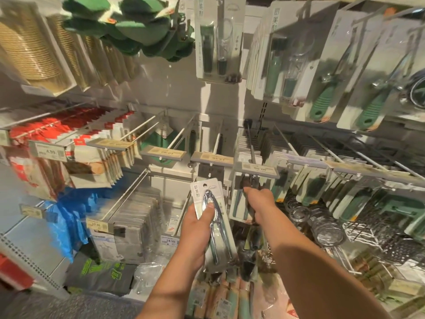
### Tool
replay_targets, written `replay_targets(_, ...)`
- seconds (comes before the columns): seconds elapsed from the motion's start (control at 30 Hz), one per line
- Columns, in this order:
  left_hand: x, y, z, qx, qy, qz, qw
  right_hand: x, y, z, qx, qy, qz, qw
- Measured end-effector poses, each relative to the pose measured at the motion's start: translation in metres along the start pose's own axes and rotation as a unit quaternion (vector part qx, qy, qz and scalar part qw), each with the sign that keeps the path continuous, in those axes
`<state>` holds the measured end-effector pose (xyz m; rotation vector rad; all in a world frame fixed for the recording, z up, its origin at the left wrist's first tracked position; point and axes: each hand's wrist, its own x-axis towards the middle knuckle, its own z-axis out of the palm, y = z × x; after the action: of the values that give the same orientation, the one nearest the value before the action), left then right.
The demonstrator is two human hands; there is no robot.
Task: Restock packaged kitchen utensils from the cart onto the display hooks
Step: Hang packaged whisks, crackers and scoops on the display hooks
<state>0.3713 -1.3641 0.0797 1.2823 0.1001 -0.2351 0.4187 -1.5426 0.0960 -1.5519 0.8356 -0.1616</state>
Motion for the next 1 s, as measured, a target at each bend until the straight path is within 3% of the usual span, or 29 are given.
replay_targets(0.4,-0.006,-0.004,-0.016,0.002,-0.021,-0.013,1.0,-0.039,0.045,-0.022,-0.067,-0.087,-0.01,0.994)
replay_targets(0.63,-0.01,-0.012,-0.008,-0.012,-0.027,-0.025,0.999,-0.072,0.051,-0.008,-0.044,-0.166,-0.043,0.984)
replay_targets(0.8,-0.012,-0.017,-0.007,-0.017,-0.01,-0.014,1.0,-0.086,0.06,-0.006,-0.062,-0.153,-0.068,0.984)
replay_targets(1.0,-0.012,-0.021,-0.007,-0.017,-0.032,-0.006,0.999,-0.092,0.069,-0.008,-0.001,-0.146,-0.061,0.987)
